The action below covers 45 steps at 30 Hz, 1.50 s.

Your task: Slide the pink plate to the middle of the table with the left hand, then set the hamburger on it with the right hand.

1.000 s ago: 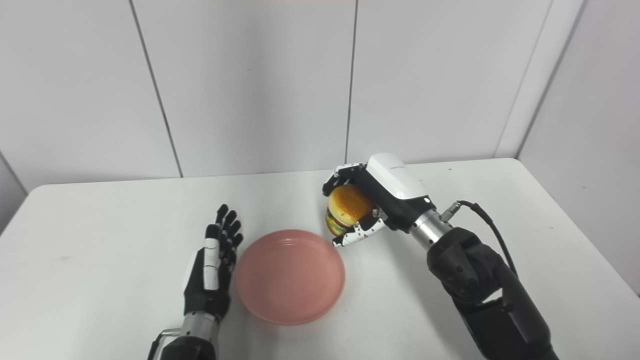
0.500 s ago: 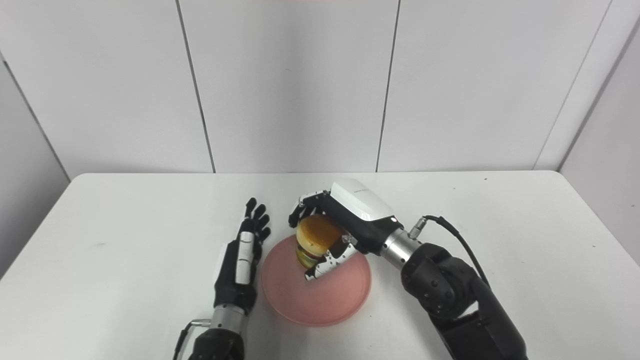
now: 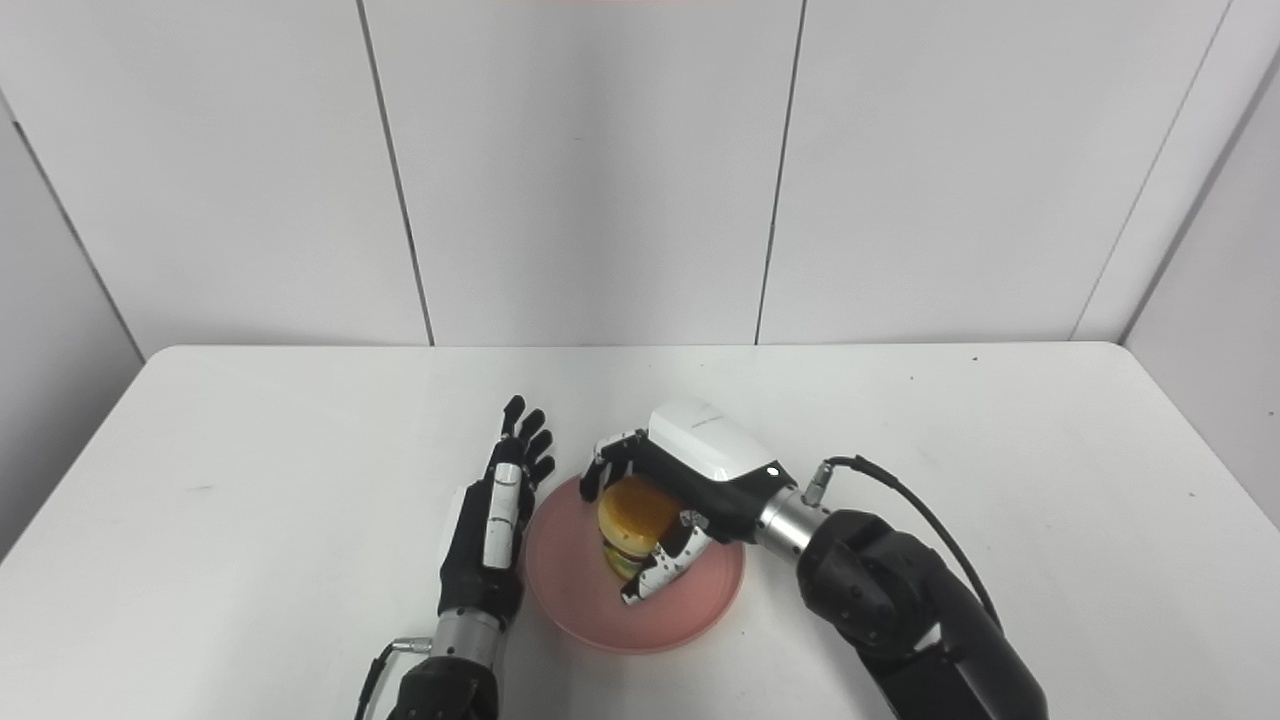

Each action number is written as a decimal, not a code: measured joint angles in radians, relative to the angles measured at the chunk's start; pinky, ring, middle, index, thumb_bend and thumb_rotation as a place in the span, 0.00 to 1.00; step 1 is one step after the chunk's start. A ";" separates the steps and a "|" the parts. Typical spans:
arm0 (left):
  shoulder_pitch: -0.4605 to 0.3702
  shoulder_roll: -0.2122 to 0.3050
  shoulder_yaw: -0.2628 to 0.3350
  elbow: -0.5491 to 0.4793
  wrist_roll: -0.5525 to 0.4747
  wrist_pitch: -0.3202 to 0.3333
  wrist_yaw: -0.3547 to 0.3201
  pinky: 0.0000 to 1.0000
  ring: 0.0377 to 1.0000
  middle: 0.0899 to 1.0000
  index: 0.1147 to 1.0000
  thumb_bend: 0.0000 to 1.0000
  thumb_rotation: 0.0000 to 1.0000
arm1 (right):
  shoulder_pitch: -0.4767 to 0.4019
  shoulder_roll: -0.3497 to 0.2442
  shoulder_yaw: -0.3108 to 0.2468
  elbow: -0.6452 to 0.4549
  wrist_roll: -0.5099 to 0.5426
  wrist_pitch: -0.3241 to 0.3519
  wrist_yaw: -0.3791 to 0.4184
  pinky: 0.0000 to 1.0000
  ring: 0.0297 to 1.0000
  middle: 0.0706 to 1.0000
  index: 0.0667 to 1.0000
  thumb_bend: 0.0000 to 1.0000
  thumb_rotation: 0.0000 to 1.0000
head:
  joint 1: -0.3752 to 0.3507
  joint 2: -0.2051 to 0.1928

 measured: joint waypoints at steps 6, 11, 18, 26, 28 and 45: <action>0.000 0.000 -0.001 0.001 -0.001 0.000 0.000 0.95 0.96 0.97 0.98 0.70 1.00 | 0.001 -0.001 0.001 0.028 -0.019 0.000 0.010 0.41 0.41 0.46 0.52 0.51 0.00 | -0.003 0.003; -0.001 0.000 0.000 0.003 -0.002 0.000 0.000 0.97 0.98 0.98 0.98 0.71 1.00 | 0.013 0.004 0.003 0.035 -0.046 -0.004 -0.014 0.57 0.65 0.65 0.68 0.64 0.12 | -0.005 0.003; -0.003 -0.001 -0.002 0.005 0.000 -0.001 0.000 0.96 0.98 0.98 0.99 0.72 1.00 | 0.039 0.010 0.029 0.048 -0.075 -0.006 -0.031 0.78 0.81 0.81 0.82 0.64 0.42 | -0.009 0.003; -0.003 0.000 -0.001 0.005 -0.023 0.000 -0.015 0.97 0.99 1.00 1.00 0.70 1.00 | 0.049 0.011 0.024 0.047 -0.085 -0.006 -0.044 0.99 0.96 0.94 0.97 0.70 0.55 | -0.011 -0.002; -0.003 0.000 -0.001 0.005 -0.023 0.000 -0.016 0.96 0.99 1.00 1.00 0.70 1.00 | 0.052 0.012 0.016 0.038 -0.079 -0.006 -0.045 1.00 0.99 0.97 0.97 0.72 0.53 | -0.011 -0.002; 0.001 0.001 0.002 -0.003 -0.019 0.000 -0.010 0.97 0.98 0.98 0.98 0.71 1.00 | 0.201 0.203 -0.227 0.174 0.235 -0.164 -0.351 1.00 1.00 1.00 1.00 0.74 0.92 | -0.014 0.000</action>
